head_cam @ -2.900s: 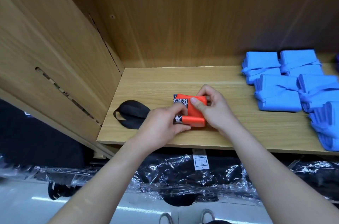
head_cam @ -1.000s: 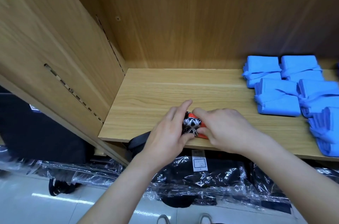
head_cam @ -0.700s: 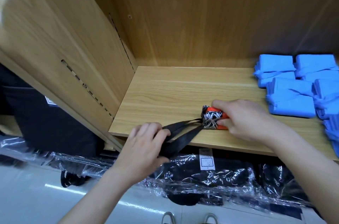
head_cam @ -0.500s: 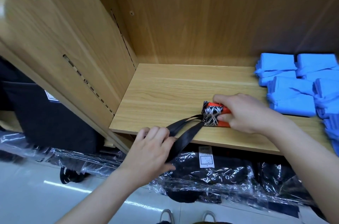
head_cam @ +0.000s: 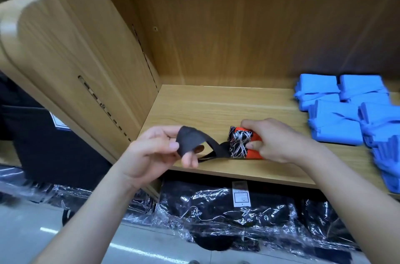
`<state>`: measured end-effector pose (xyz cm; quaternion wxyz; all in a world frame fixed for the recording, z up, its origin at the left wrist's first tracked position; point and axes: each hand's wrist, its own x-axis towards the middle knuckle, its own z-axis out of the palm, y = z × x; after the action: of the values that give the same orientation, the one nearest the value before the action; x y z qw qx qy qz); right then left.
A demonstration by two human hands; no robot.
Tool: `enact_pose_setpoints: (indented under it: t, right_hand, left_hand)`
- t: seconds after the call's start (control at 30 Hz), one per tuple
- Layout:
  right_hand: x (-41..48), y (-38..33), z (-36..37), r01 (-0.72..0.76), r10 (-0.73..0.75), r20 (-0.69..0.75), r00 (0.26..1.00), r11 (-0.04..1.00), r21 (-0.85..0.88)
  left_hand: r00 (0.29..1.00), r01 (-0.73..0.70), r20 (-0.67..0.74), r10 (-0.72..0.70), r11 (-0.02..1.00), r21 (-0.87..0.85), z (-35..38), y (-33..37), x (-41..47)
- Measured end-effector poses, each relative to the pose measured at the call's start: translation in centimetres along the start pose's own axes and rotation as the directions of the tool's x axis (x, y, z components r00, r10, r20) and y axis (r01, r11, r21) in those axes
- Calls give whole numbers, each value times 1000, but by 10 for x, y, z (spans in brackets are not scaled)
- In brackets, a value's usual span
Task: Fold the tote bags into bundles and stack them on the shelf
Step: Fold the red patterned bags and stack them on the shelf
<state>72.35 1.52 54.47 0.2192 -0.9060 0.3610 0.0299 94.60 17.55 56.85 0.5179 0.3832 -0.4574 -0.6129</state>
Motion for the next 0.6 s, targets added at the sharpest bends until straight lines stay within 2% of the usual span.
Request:
enact_pose_setpoints:
  t: [0.1, 0.17, 0.23, 0.33, 0.43, 0.53, 0.6]
  right_hand:
    - [-13, -10, -2, 69, -67, -33, 997, 995, 66]
    - [-24, -21, -6, 163, -161, -51, 986, 986, 35]
    - [-35, -33, -10, 243, -250, -67, 966, 965, -96]
    - [-40, -39, -14, 293, -311, -50, 949, 931, -217]
    - [-40, -45, -18, 317, -328, -3, 945, 916, -245]
    - [-32, -52, -23, 313, -316, 46, 948, 892, -327]
    - [-27, -49, -24, 288, -262, 133, 956, 928, -236]
  left_hand:
    - [998, -66, -26, 61, 955, -290, 2, 2, 11]
    - [995, -99, -31, 94, 917, -385, 7, 2, 18]
    - [993, -90, -105, 53, 919, -384, 13, 2, 25]
    - [968, -125, -242, 67, 965, -232, 20, 1, 34]
    - [959, -128, -247, 141, 989, 67, 24, -2, 41]
    - [964, -37, -235, 122, 942, 334, 34, 0, 45]
    - [958, 19, -266, 107, 902, 432, 41, 2, 47]
